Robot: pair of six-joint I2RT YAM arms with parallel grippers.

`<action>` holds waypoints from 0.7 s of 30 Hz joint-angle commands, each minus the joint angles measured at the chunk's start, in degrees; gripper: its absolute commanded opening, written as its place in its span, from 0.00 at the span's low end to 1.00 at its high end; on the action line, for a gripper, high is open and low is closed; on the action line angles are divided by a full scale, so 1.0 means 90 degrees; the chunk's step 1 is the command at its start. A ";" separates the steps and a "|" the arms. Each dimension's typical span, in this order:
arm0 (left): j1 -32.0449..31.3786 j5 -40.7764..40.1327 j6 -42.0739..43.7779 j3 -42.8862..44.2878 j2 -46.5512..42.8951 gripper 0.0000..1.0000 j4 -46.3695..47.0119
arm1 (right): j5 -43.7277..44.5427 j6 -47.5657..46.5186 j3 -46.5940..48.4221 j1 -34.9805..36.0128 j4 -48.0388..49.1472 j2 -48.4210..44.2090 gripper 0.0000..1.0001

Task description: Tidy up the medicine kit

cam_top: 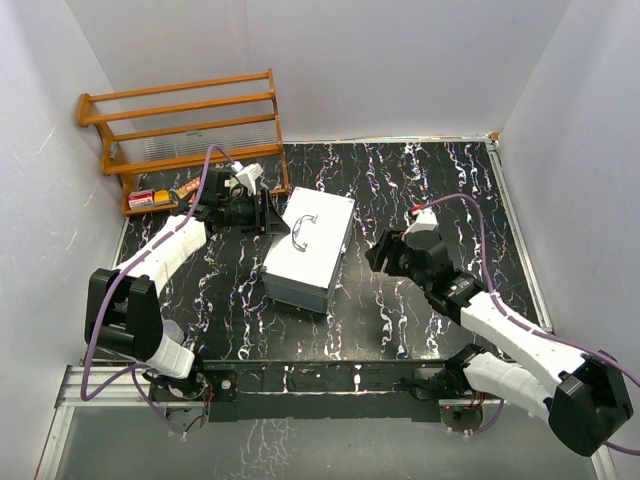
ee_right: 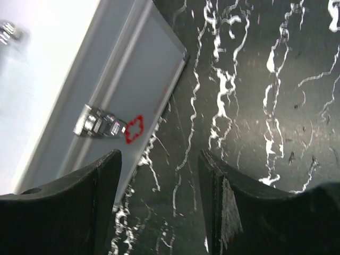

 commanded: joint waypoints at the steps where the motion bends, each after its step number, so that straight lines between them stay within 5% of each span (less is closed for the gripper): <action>1: -0.0007 -0.0665 0.0283 -0.0372 0.0072 0.47 -0.0363 | 0.0529 -0.0738 -0.0471 0.0426 0.1284 0.0074 0.57; 11: -0.0010 -0.0571 0.0045 -0.0517 0.0091 0.47 -0.0066 | 0.1713 -0.2746 -0.1508 0.1866 0.4396 0.1167 0.53; 21: -0.0012 -0.0716 0.0005 -0.0545 0.0062 0.45 -0.0065 | 0.1644 -0.3405 -0.1824 0.1961 0.5953 0.2205 0.55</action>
